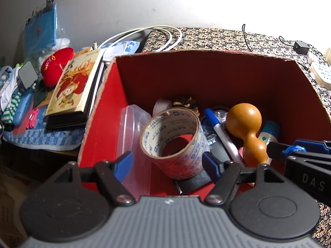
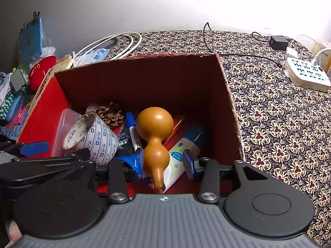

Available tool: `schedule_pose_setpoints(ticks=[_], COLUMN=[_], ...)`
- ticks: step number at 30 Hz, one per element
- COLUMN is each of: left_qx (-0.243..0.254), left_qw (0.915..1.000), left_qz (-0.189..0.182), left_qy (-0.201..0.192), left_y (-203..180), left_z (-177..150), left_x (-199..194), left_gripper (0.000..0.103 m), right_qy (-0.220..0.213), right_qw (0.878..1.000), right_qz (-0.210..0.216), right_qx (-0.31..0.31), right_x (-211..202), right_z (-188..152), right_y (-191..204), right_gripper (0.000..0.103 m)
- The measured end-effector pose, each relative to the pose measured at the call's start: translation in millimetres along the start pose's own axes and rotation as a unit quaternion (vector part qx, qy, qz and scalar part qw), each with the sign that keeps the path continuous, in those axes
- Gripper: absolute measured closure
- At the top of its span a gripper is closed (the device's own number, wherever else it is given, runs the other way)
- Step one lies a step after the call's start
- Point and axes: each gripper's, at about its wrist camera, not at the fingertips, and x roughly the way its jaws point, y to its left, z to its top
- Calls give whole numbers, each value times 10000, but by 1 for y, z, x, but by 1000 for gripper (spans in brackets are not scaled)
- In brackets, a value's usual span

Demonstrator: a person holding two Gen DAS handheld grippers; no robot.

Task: Organize rigid objects

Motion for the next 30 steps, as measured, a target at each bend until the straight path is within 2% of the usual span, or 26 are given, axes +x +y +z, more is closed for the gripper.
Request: schedule_pose_setpoints(ticks=[30], left_qx=[26], left_qw=[10000], left_qz=[-21], left_qy=[8], left_y=[-1], left_z=[0], left_x=[1], left_gripper=[30], right_qy=[8], right_qw=[10000], right_qz=[19], right_qx=[10], right_x=[0], right_z=[-1], right_y=[0], right_gripper=[78])
